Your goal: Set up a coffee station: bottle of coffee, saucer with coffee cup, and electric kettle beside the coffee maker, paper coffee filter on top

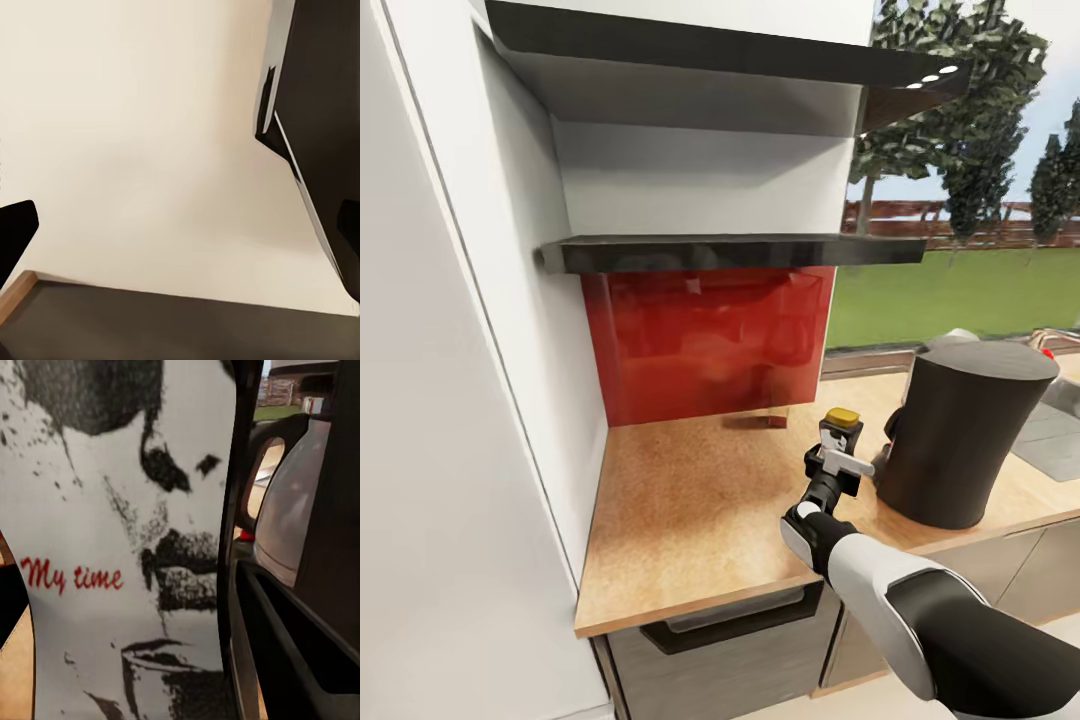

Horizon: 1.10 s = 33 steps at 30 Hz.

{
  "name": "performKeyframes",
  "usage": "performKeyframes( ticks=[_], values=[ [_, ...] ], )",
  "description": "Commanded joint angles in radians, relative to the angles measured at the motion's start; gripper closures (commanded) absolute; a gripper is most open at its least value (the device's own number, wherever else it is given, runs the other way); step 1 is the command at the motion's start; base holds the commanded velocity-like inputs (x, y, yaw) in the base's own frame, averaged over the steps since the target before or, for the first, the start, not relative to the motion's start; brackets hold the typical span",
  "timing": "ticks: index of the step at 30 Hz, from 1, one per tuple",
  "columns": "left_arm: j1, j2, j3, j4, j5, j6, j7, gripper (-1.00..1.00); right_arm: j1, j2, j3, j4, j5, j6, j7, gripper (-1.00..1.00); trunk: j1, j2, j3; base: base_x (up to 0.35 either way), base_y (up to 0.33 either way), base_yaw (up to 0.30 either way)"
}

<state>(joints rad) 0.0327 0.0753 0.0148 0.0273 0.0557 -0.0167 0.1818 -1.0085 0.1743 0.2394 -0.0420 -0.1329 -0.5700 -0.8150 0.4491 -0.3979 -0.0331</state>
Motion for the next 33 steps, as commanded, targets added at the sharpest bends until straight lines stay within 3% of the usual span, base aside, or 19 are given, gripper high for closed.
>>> performKeyframes(
  ticks=[1,33],
  values=[
    [0.000,0.000,0.001,0.000,0.006,-0.002,0.002,-1.00,0.000,0.000,0.010,0.001,-0.011,-0.005,-0.003,1.00,0.001,-0.002,-0.002,0.062,0.000,0.000],
    [0.000,0.000,-0.001,0.001,0.006,-0.003,0.002,-1.00,0.007,0.000,0.009,-0.001,-0.013,-0.007,-0.004,1.00,0.001,-0.002,-0.002,0.030,-0.045,0.000]
  ],
)
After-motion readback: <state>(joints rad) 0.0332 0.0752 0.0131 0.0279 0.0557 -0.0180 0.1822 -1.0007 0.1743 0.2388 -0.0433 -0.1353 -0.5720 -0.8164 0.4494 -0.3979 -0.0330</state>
